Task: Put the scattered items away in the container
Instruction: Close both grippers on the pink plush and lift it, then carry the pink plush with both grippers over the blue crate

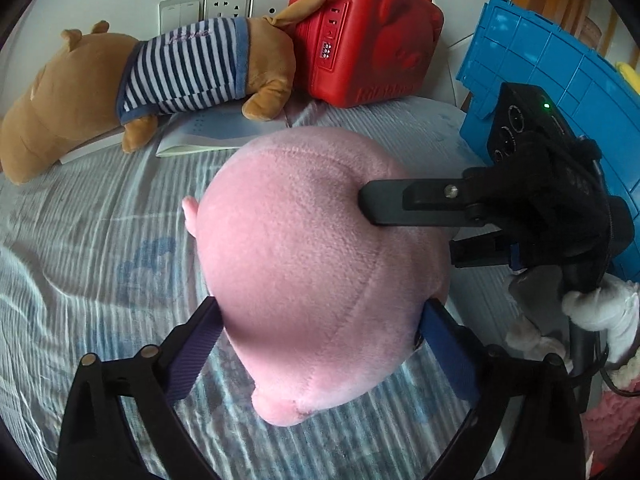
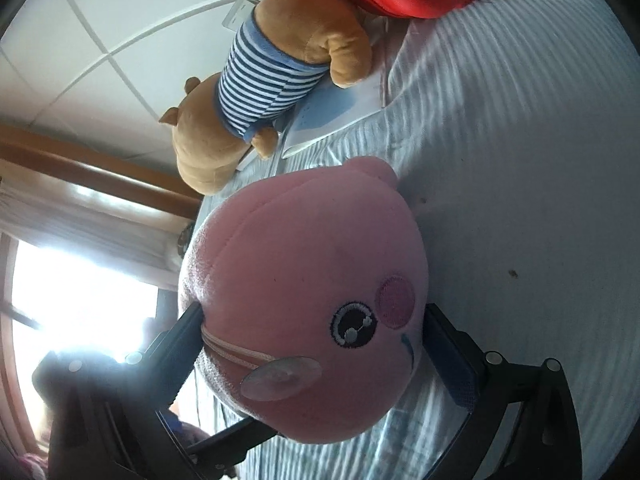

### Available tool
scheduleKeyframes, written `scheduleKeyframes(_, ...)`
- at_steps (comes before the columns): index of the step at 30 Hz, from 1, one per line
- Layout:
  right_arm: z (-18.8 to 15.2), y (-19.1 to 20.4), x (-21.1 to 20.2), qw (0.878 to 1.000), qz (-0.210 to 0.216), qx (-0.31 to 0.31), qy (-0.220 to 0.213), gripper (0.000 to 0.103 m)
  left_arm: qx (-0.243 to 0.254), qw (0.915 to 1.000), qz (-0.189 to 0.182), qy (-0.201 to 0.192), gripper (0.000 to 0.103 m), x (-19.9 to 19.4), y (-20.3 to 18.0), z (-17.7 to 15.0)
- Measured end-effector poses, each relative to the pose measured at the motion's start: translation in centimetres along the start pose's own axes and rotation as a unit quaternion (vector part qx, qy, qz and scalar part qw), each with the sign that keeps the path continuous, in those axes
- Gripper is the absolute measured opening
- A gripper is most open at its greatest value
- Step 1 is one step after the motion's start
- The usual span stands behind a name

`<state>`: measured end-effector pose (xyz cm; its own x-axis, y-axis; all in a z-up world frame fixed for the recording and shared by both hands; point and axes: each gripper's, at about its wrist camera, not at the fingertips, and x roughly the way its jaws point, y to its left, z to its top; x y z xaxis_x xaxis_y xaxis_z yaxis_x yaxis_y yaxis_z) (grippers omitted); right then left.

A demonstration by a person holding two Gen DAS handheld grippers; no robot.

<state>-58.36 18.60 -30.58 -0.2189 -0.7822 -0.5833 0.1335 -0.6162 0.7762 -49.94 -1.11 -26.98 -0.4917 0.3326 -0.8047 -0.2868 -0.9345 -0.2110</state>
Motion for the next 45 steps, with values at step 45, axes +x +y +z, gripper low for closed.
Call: scheduleKeyframes(45,-17.1,24.4,-18.9,0.942,-0.038,-0.265,-0.202,0.097,0.101,0.9771,0.03,-0.184,0.091,-28.4,-11.4,-7.4)
